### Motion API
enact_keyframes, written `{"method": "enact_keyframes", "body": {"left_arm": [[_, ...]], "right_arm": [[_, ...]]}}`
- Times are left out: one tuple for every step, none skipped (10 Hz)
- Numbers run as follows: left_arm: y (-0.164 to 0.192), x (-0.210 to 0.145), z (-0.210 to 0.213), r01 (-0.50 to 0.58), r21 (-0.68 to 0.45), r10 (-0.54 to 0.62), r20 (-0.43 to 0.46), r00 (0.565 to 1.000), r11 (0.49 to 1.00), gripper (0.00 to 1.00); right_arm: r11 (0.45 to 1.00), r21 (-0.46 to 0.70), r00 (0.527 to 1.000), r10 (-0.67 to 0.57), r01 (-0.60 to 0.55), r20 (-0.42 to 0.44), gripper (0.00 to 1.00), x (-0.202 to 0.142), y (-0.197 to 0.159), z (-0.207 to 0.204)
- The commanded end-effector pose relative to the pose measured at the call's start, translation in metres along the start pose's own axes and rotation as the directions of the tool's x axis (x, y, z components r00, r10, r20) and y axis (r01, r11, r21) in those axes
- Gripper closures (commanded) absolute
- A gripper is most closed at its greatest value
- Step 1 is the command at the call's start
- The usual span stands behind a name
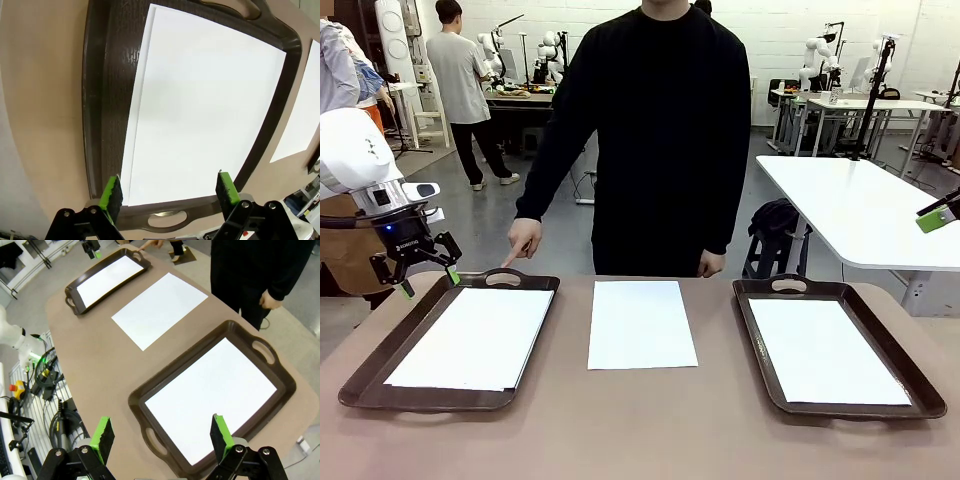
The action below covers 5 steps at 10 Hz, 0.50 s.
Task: Sort the A4 documents.
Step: Place the A4 Paper in the designated Handle tray.
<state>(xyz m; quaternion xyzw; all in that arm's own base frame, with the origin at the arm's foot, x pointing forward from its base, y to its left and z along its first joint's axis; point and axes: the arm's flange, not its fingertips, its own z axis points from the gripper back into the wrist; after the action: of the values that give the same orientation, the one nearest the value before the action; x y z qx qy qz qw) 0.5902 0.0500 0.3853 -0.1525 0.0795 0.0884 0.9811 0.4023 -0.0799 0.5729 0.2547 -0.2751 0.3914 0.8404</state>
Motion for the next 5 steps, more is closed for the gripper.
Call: {"method": "enact_keyframes", "body": {"left_arm": [[0.0,-0.0001,0.0005,0.0,0.0,0.0,0.0,1.0,1.0,0.03],[0.0,-0.0001,0.0005,0.0,0.0,0.0,0.0,1.0,1.0,0.03],[0.0,-0.0001,0.0005,0.0,0.0,0.0,0.0,1.0,1.0,0.03],[0.0,-0.0001,0.0005,0.0,0.0,0.0,0.0,1.0,1.0,0.03],[0.0,-0.0001,0.0005,0.0,0.0,0.0,0.0,1.0,1.0,0.03]], "right_arm": [[1.0,-0.001,1.0,0.0,0.0,0.001,0.0,-0.0001,-0.0003,-0.0012],[1.0,-0.001,1.0,0.0,0.0,0.001,0.0,-0.0001,-0.0003,-0.0012],[1.0,-0.001,1.0,0.0,0.0,0.001,0.0,-0.0001,-0.0003,-0.0012],[1.0,-0.001,1.0,0.0,0.0,0.001,0.0,-0.0001,-0.0003,-0.0012],[1.0,-0.001,1.0,0.0,0.0,0.001,0.0,-0.0001,-0.0003,-0.0012]]}}
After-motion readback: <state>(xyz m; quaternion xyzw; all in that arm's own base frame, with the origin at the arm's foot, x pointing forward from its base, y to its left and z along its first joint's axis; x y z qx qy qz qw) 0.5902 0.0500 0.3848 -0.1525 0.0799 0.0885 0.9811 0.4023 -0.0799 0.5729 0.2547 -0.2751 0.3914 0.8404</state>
